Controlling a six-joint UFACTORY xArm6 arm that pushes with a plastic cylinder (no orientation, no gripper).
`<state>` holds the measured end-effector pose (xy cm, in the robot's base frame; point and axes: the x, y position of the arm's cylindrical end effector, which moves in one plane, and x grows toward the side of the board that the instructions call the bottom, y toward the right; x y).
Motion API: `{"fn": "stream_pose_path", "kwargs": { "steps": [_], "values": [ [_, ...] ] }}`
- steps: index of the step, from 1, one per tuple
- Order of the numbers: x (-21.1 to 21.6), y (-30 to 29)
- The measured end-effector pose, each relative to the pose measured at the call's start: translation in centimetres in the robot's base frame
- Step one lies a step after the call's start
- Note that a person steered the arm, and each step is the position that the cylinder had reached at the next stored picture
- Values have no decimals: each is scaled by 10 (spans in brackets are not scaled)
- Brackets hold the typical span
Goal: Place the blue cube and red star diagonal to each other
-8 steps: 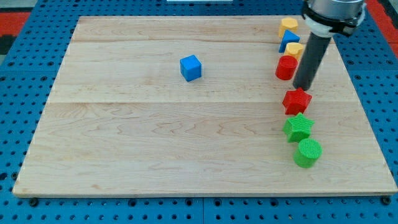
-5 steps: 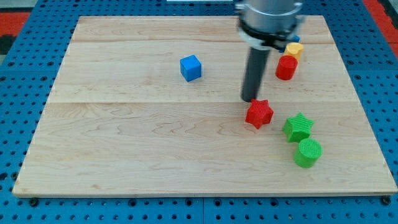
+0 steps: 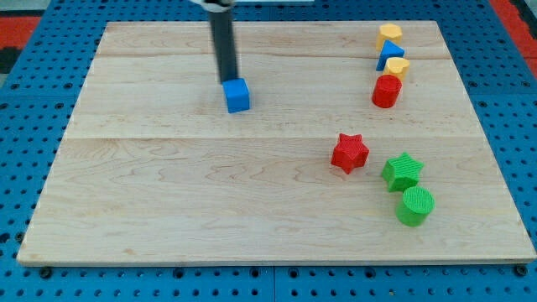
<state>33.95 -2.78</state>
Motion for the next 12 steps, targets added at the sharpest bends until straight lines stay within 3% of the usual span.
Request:
{"fn": "stream_pose_path", "kwargs": {
  "steps": [1,2,3,6,7,8,9,10,11,12],
  "values": [
    [10,65],
    [37,5],
    [2,-92],
    [88,122],
    [89,201],
    [115,184],
    [127,115],
    [158,139],
    [163,84],
    [112,-14]
  ]
}}
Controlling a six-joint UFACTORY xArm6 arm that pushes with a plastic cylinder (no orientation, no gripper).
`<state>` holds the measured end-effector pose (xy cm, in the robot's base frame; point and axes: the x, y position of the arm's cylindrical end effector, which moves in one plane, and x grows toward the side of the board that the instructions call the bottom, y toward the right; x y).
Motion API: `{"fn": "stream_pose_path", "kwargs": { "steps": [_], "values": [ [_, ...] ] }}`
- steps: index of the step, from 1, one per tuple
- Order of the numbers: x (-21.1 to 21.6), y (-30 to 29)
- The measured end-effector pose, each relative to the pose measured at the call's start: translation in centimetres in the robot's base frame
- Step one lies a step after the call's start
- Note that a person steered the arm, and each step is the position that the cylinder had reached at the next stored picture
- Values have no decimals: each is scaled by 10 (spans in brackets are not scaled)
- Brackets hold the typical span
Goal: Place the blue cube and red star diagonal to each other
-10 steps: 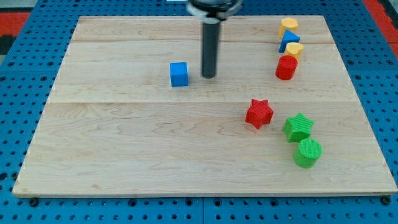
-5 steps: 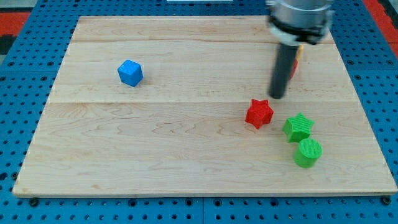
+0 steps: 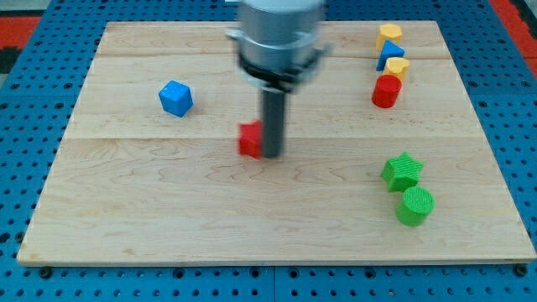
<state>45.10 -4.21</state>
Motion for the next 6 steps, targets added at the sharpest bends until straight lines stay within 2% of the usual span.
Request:
{"fn": "stream_pose_path", "kwargs": {
  "steps": [1,2,3,4,5,6],
  "values": [
    [-20,-50],
    [-47,5],
    [-77,-89],
    [-66,-152],
    [-92,-133],
    [-89,-136]
  ]
}}
